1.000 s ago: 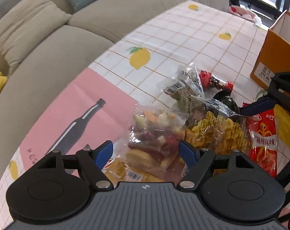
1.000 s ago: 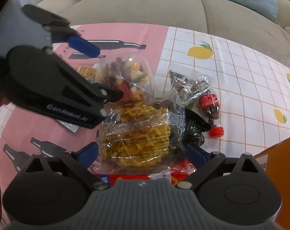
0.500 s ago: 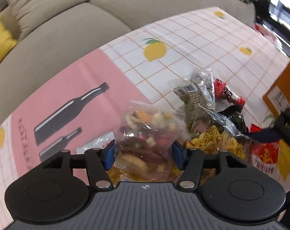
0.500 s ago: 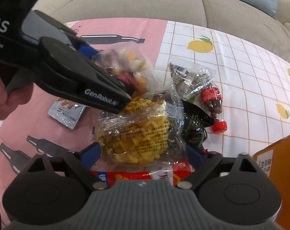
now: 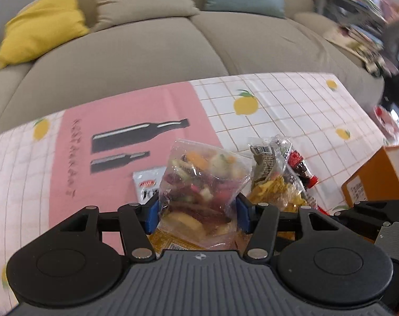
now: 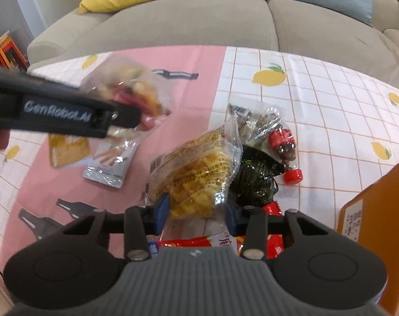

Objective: Organize snacks
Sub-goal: 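Carry both bags into the orange box and open both tools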

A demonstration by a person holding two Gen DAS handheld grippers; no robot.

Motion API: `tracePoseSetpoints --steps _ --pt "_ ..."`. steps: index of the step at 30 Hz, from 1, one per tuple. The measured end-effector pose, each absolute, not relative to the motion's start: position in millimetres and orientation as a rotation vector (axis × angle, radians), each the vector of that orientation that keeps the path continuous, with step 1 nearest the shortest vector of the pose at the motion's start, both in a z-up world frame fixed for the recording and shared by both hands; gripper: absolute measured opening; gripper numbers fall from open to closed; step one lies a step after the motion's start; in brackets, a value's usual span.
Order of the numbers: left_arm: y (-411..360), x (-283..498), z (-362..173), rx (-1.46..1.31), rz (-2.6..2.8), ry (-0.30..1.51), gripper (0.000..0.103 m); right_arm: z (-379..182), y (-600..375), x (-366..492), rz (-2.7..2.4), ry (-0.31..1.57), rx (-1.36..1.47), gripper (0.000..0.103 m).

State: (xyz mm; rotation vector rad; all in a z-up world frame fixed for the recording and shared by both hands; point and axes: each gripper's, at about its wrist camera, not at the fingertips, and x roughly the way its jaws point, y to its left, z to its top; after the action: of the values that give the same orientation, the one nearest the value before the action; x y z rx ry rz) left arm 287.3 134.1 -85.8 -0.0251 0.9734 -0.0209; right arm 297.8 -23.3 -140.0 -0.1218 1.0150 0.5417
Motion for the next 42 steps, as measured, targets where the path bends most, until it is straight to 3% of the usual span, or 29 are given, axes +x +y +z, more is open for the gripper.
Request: tracePoseSetpoints --steps 6,26,42 --pt "132.0 260.4 -68.6 -0.165 0.034 0.966 0.064 -110.4 -37.0 283.4 0.541 0.942 -0.097 0.034" --pt "61.6 181.1 -5.6 -0.231 0.004 0.917 0.064 -22.5 -142.3 203.0 0.427 0.781 -0.018 0.029" --pt "-66.8 170.9 5.3 -0.083 -0.298 0.951 0.064 2.8 -261.7 160.0 0.262 0.796 -0.012 0.027"
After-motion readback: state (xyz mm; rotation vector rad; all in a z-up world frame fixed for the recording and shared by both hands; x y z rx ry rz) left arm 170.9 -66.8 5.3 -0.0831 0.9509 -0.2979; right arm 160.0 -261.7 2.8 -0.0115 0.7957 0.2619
